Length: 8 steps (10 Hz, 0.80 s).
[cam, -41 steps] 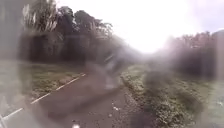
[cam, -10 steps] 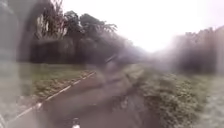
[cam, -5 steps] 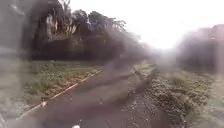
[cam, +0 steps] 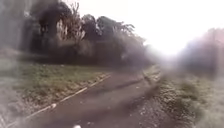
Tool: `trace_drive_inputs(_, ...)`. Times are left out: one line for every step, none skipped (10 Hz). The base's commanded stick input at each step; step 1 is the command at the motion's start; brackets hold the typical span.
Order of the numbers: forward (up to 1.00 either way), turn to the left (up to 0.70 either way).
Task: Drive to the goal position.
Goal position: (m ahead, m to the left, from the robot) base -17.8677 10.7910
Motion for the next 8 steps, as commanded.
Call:
trace_drive_inputs(0.00, 0.70)
trace_drive_inputs(0.00, 0.70)
trace_drive_inputs(0.00, 0.70)
trace_drive_inputs(0.00, 0.70)
trace_drive_inputs(0.00, 0.70)
trace_drive_inputs(0.00, 0.70)
trace_drive_inputs(0.00, 0.70)
trace_drive_inputs(0.00, 0.70)
